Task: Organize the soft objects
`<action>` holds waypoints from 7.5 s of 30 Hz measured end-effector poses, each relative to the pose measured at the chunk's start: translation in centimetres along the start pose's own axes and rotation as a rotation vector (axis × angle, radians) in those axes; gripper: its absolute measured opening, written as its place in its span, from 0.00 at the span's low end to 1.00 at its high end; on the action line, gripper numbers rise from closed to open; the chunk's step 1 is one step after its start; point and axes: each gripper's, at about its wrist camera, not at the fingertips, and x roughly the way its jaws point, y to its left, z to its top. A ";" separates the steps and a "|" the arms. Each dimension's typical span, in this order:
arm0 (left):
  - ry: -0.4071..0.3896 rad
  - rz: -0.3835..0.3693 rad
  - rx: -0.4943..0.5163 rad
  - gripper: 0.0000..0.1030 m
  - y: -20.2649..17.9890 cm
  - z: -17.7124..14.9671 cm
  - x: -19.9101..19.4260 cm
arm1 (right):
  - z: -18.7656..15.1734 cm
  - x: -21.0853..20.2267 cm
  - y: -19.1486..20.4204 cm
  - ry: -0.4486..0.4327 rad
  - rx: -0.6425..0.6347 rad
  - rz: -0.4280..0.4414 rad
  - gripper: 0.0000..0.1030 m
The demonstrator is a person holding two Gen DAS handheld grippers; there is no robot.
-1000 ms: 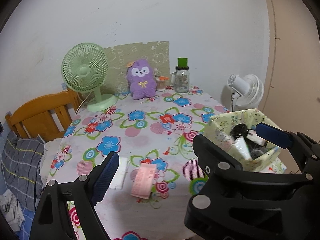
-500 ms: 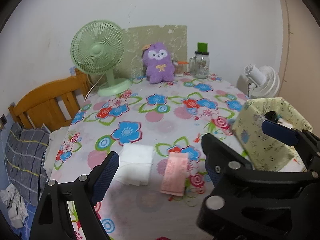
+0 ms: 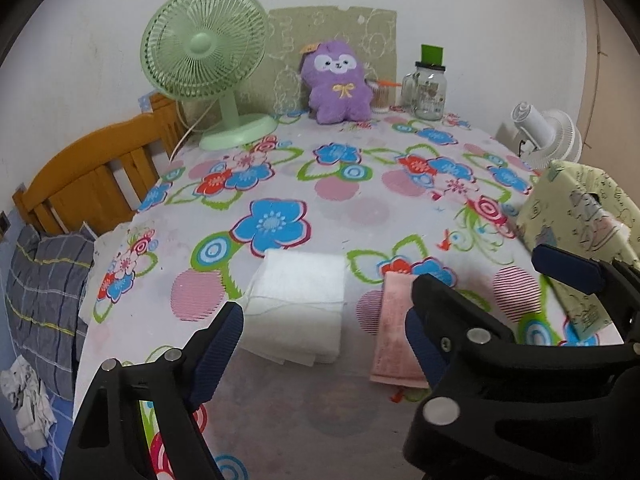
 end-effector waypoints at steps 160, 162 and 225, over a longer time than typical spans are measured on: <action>-0.128 -0.149 0.083 0.25 -24.5 7.4 -6.8 | 4.4 -11.9 -22.4 -0.159 -0.015 -0.041 0.41; -0.120 -0.154 0.092 0.25 -25.2 7.5 -6.4 | 4.4 -11.6 -23.2 -0.153 -0.007 -0.048 0.41; -0.190 -0.094 0.071 1.00 -16.8 5.7 -9.7 | 3.0 -14.8 -16.8 -0.226 0.003 -0.113 0.95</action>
